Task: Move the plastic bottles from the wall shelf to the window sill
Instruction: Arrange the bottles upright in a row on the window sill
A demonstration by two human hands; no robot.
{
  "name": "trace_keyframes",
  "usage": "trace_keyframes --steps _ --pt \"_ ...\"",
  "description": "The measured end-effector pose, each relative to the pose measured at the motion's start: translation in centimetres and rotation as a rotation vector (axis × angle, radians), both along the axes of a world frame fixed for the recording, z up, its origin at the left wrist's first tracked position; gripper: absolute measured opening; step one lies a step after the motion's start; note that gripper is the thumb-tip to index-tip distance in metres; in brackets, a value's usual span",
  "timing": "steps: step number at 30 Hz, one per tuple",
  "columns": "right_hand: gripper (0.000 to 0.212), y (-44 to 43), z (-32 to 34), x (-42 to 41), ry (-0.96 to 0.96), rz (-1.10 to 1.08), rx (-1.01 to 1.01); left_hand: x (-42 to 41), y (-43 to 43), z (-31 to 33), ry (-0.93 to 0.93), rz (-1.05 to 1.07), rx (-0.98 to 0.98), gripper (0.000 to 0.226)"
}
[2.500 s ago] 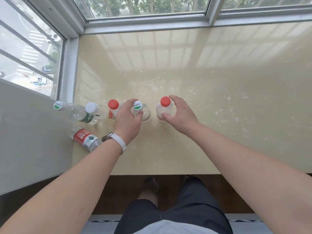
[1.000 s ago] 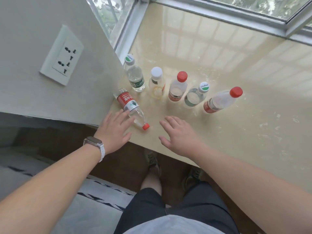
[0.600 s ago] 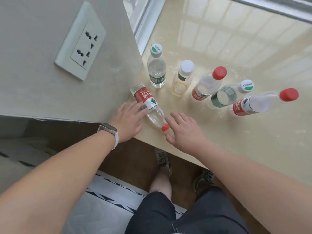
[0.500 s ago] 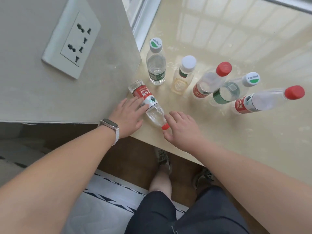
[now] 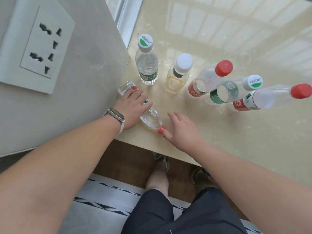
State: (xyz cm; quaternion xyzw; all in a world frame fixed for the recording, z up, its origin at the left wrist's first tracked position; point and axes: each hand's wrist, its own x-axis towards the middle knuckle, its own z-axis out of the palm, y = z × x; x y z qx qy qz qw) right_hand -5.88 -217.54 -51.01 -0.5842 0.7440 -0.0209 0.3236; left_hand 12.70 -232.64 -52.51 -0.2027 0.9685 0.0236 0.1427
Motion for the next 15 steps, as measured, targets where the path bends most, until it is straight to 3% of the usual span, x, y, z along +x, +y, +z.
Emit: trace_keyframes --steps 6,10,15 --pt "0.067 0.5 1.1 -0.4 -0.101 -0.057 0.067 -1.4 0.2 1.3 -0.156 0.047 0.007 0.056" --pt "0.067 1.0 1.7 -0.5 -0.306 -0.222 0.160 -1.7 0.2 1.4 -0.137 0.047 0.013 0.051" --pt "0.070 1.7 2.3 -0.5 -0.525 -0.402 0.243 -0.5 1.9 1.9 0.023 0.184 0.115 0.052"
